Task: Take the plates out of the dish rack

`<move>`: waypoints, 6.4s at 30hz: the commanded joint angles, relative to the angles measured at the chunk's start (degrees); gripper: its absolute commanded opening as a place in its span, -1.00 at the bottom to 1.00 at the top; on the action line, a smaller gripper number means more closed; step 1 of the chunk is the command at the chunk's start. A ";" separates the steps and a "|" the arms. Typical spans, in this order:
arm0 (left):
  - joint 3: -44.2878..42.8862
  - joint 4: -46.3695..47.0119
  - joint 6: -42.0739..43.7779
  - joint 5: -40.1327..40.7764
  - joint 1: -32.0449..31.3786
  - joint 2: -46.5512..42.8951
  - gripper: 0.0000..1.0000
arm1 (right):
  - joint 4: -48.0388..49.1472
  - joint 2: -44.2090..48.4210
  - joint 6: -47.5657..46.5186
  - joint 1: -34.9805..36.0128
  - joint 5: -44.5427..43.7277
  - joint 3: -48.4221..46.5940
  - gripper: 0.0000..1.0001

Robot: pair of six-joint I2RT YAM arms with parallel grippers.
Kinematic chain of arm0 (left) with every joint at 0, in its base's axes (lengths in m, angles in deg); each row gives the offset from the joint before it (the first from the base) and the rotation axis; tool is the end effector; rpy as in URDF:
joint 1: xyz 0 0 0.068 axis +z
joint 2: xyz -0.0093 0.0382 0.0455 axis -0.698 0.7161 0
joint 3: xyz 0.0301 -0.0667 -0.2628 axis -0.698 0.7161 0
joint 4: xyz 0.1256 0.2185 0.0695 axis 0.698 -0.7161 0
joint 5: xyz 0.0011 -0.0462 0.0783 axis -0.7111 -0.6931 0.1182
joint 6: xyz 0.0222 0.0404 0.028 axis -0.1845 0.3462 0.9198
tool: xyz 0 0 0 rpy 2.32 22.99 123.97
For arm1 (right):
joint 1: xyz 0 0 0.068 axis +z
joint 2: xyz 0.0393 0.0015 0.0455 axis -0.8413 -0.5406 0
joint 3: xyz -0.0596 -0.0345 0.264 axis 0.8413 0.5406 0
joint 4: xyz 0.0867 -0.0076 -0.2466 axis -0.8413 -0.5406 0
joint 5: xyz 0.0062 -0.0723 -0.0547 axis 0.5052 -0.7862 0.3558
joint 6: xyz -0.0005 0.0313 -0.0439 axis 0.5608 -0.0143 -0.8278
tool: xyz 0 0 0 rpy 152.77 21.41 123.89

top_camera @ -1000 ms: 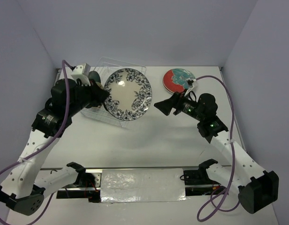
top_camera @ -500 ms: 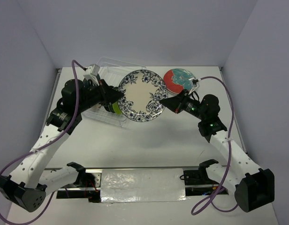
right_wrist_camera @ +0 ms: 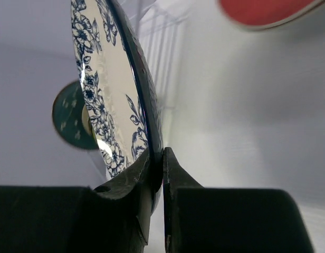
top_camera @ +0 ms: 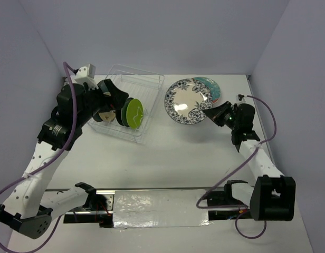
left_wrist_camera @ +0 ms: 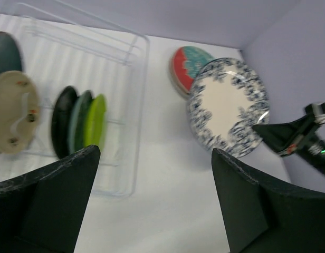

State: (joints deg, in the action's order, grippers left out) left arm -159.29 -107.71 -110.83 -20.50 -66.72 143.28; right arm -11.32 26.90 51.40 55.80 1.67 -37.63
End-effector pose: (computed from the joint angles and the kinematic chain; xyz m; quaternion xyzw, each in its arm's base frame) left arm 0.1901 -0.0774 0.4566 -0.0784 0.7534 -0.2938 0.5830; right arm 0.2446 0.0112 0.2607 0.1993 0.7616 0.4243 0.4475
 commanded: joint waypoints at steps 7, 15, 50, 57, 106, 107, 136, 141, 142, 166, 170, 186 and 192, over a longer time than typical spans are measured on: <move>4.63 -9.99 11.74 11.72 0.22 -5.37 0.99 | 11.75 -24.57 9.59 -8.98 -1.03 -16.91 -1.00; 11.40 -7.89 15.35 13.23 0.31 -7.83 0.99 | 14.84 -41.22 11.18 -10.74 1.97 -29.33 -1.00; 14.83 -6.04 15.88 11.03 0.49 -9.06 0.99 | -21.08 -54.68 -2.35 -6.79 -6.90 -48.49 0.73; 15.18 -5.95 15.88 11.03 0.49 -9.59 0.99 | -34.54 -56.87 -5.52 -4.50 -17.79 -56.04 0.79; 7.53 -8.42 12.71 7.60 5.06 -1.85 0.99 | -54.33 -63.39 -13.70 -1.51 -22.99 -78.46 1.00; 7.88 -8.24 12.71 7.43 5.06 -1.68 0.99 | -54.42 -63.38 -13.87 -1.60 -23.08 -78.64 1.00; 10.88 -6.22 13.68 6.02 6.99 -2.20 0.99 | -47.83 -65.67 -12.46 -0.63 -9.11 -79.52 0.97; 7.73 -8.05 12.28 8.29 7.25 -0.36 0.99 | -45.30 -59.27 -15.10 -0.46 -11.21 -69.64 0.99; 6.75 -8.67 11.75 10.48 7.43 0.95 0.99 | -44.15 -56.38 -15.71 -0.46 -11.04 -67.59 0.99; -28.15 -18.79 24.04 34.32 12.88 44.19 0.78 | -24.02 -11.98 -30.57 13.95 2.67 -21.43 1.00; -25.61 -17.38 24.58 34.15 13.14 45.17 0.66 | -24.36 -10.12 -30.31 15.54 1.27 -19.67 1.00; -19.10 -13.43 25.37 38.80 13.41 41.04 -0.23 | -26.92 -4.50 -30.22 18.26 -3.21 -18.79 1.00; -17.87 -12.02 25.46 40.82 13.41 38.49 -0.75 | -25.95 -5.02 -29.26 18.44 -3.13 -18.26 1.00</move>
State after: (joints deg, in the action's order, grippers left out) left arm -177.28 -123.32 -85.28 14.71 -54.05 186.33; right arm -38.77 20.94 21.98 73.59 -0.91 -56.05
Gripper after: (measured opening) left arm 0.272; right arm 0.997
